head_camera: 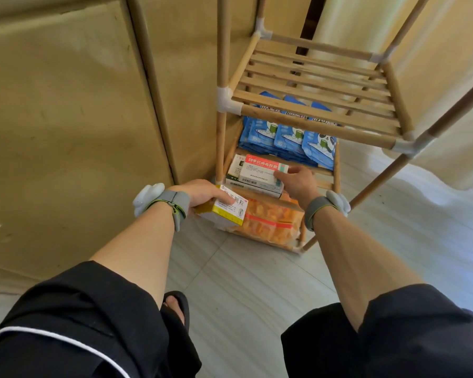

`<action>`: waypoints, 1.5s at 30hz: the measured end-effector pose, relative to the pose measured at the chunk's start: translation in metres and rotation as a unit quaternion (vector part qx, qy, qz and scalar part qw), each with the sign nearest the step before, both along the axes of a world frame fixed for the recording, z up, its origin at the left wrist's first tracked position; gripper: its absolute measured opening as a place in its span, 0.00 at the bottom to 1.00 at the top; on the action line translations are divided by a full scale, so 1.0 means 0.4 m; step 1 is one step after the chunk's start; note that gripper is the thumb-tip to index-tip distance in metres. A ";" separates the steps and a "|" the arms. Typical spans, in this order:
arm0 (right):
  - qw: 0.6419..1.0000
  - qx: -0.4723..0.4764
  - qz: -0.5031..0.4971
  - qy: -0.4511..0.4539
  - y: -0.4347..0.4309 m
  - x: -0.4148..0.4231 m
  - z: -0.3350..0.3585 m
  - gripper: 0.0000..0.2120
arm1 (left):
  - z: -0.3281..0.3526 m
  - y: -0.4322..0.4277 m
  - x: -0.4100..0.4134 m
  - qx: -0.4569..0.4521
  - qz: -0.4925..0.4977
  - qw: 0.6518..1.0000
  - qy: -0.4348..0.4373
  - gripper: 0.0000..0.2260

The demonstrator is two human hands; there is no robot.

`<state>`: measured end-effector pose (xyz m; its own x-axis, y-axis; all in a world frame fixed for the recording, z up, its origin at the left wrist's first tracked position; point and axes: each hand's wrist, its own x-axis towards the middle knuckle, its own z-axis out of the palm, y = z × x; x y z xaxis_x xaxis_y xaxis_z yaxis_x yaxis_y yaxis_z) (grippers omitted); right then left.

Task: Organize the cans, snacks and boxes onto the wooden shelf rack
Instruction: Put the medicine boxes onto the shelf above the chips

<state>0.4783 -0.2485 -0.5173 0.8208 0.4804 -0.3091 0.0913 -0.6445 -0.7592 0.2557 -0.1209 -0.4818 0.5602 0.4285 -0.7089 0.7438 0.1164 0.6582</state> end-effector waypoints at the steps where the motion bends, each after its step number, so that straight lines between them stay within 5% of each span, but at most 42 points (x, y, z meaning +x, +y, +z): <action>1: 1.000 -0.010 0.001 -0.007 0.000 -0.004 0.002 0.27 | 0.002 -0.003 0.000 0.008 0.005 1.000 -0.008 0.28; 4: 0.998 -0.011 -0.022 -0.054 -0.005 -0.016 0.024 0.26 | 0.008 -0.010 0.010 -0.018 0.058 0.997 -0.052 0.33; 7: 0.994 0.063 -0.031 -0.084 -0.007 -0.021 0.060 0.11 | 0.024 -0.017 0.019 -0.078 0.093 0.985 -0.120 0.33; 10: 0.992 0.099 0.068 0.024 -0.009 -0.036 0.118 0.07 | 0.043 -0.024 0.029 -0.121 0.097 0.975 -0.158 0.34; 15: 0.943 0.001 0.211 0.259 -0.035 -0.042 0.180 0.11 | 0.066 -0.037 0.047 -0.124 0.059 0.975 -0.173 0.35; 19: 0.909 0.002 0.255 0.331 -0.070 -0.034 0.196 0.16 | 0.078 -0.053 0.053 -0.098 0.067 0.977 -0.180 0.35; 23: 0.907 -0.003 0.272 0.322 -0.078 -0.021 0.192 0.27 | 0.084 -0.063 0.061 -0.093 0.076 0.973 -0.198 0.39; 26: 0.909 -0.012 0.285 0.304 -0.078 -0.020 0.194 0.24 | 0.094 -0.066 0.081 -0.079 0.093 0.966 -0.226 0.32; 30: 0.962 0.056 0.199 0.179 -0.057 -0.015 0.183 0.32 | 0.075 -0.045 0.125 0.035 0.141 0.967 -0.208 0.29; 33: 0.981 0.140 0.095 0.091 -0.047 0.004 0.164 0.35 | 0.045 -0.053 0.119 0.197 0.040 0.973 -0.113 0.29; 37: 0.988 0.117 0.096 0.014 -0.039 0.013 0.136 0.39 | 0.003 -0.071 0.111 0.365 -0.131 0.921 -0.023 0.32; 45: 0.988 0.073 0.135 -0.019 -0.031 0.005 0.118 0.42 | -0.009 -0.062 0.110 0.396 -0.246 0.883 0.051 0.37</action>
<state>0.4804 -0.2609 -0.4702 0.6656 0.7210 -0.1924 0.2751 -0.4768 -0.8349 0.2997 -0.1456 -0.4853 0.7669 0.5357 -0.3536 0.6368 -0.7037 0.3151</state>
